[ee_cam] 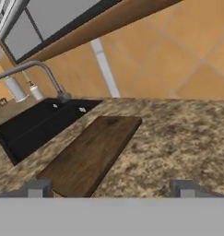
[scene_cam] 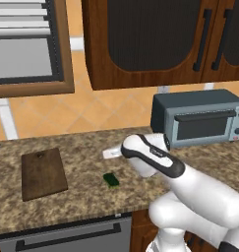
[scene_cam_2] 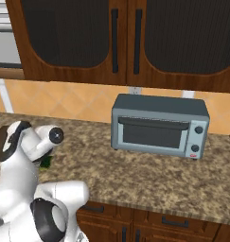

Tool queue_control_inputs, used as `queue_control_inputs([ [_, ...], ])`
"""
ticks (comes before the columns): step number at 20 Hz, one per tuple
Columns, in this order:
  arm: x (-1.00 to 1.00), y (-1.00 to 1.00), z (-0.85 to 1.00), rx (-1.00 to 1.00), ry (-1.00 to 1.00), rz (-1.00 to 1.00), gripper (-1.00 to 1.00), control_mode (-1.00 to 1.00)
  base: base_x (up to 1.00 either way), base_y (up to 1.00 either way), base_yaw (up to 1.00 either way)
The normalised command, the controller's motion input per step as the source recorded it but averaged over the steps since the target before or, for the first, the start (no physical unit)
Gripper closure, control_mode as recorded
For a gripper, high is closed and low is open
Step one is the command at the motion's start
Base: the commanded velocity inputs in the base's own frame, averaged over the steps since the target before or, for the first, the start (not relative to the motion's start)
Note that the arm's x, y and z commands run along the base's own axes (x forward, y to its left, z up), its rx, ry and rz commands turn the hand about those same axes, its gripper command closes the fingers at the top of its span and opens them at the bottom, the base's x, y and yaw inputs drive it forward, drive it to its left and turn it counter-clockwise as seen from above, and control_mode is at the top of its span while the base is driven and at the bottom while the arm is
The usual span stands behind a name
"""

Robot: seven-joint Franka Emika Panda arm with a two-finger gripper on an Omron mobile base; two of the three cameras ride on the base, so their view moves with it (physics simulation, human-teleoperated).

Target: Pick up the sponge from the counter and clean the cutting board by briefly scrubbing or pressing down on the cutting board. Once finished, release the sponge.

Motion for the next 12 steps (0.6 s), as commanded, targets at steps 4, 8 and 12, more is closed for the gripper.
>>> queue_control_inputs([
  [4, -0.41, 0.15, 1.00, 0.04, -0.19, 0.24, -1.00, -1.00, 0.00, 0.00, 0.00],
  [8, -0.63, -0.04, 1.00, 0.00, -0.27, 0.24, -1.00, -1.00, 0.00, 0.00, 0.00],
  [12, -1.00, -0.91, 1.00, 0.06, -0.29, 0.06, -1.00, -1.00, 0.00, 0.00, 0.00],
])
